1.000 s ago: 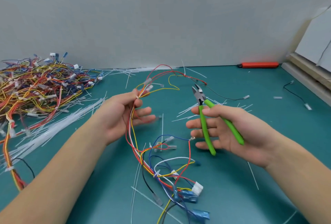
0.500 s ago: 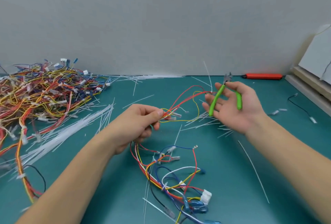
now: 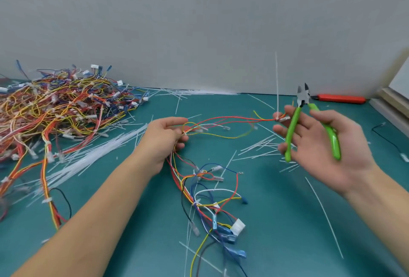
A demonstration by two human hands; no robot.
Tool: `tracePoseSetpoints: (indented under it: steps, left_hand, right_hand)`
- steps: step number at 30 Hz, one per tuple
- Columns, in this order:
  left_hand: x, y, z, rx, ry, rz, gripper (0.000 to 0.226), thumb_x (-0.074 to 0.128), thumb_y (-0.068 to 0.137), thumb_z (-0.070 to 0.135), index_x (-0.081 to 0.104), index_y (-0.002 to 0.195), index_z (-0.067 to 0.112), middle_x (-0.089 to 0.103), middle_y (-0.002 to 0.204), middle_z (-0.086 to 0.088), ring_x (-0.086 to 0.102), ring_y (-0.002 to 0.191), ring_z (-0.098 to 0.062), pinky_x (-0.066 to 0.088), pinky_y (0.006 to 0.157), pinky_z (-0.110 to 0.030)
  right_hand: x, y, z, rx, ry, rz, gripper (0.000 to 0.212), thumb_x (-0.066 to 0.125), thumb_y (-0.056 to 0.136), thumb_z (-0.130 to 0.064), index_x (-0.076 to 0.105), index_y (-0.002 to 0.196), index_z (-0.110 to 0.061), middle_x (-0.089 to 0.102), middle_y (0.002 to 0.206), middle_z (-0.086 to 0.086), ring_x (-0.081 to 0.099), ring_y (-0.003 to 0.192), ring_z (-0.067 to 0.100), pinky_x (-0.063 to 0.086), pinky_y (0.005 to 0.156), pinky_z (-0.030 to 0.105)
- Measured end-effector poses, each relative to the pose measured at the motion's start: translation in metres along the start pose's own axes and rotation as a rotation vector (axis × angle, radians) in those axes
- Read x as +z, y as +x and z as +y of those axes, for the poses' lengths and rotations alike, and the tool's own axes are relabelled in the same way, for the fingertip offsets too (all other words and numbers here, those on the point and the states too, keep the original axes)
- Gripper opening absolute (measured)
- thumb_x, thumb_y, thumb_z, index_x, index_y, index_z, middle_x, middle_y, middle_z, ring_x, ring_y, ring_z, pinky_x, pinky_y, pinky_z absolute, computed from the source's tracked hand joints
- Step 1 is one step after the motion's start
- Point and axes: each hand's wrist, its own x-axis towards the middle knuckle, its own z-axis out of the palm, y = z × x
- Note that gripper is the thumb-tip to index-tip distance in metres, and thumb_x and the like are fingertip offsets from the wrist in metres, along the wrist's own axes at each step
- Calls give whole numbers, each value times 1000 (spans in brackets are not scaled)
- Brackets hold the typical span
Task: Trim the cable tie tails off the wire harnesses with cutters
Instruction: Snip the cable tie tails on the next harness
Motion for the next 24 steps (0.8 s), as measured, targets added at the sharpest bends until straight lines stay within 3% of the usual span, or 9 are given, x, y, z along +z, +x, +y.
tracePoseSetpoints:
  steps: [3,5,8,10,14,17,20,24]
  left_hand:
    - [2,1,3,9,-69,42,56,40,86,-23,69,120,9,72,119,-12,67,104,-21,56,87,-35]
    - [6,-4,7,60,-106,93,61,39,80,-23,71,117,14,71,120,-8,64,115,-15,54,96,-39]
    - [10,-19,16,299,35,235,62,44,72,-19,74,104,24,75,107,8,65,100,7,52,84,-20]
    - [13,-29,22,401,85,227,57,46,70,-19,75,96,23,77,94,9,68,88,3,51,77,-19]
    - [35,-54,22,258,-85,-219,41,50,86,-18,72,106,10,79,93,-10,70,70,-20,54,56,-25]
    - [57,-67,9,276,65,-372,24,61,99,3,69,118,15,79,99,-7,74,76,-22,57,59,-27]
    - [67,-66,3,243,4,-341,19,67,97,10,71,116,12,79,100,-6,77,85,-24,61,65,-29]
    - [65,-60,-1,207,-111,-272,18,75,89,4,74,107,8,79,97,-10,77,89,-24,62,69,-30]
  right_hand:
    - [1,-15,15,-32,-9,45,52,59,81,-32,62,130,-12,67,124,9,68,118,27,48,82,44]
    - [3,-20,20,-66,-19,65,51,57,84,-29,62,131,-10,68,121,8,67,123,27,48,83,45]
    - [5,-23,22,-135,-75,75,41,54,90,-25,64,127,-10,69,123,8,64,129,27,48,88,49]
    - [6,-25,24,-171,-150,82,39,55,88,-25,67,122,-11,70,125,7,64,129,25,50,89,49]
    - [8,-29,32,-217,-362,89,41,58,81,-24,76,116,-13,70,129,8,65,123,21,52,83,44]
    - [11,-33,37,-183,-425,14,41,61,80,-23,76,117,-16,69,132,6,63,117,17,51,85,44]
    - [17,-36,43,-153,-471,-39,44,62,80,-23,76,121,-20,70,132,1,63,116,11,50,87,43]
    - [27,-41,51,-107,-447,-78,43,63,82,-26,76,123,-25,70,133,-6,64,121,8,55,88,41]
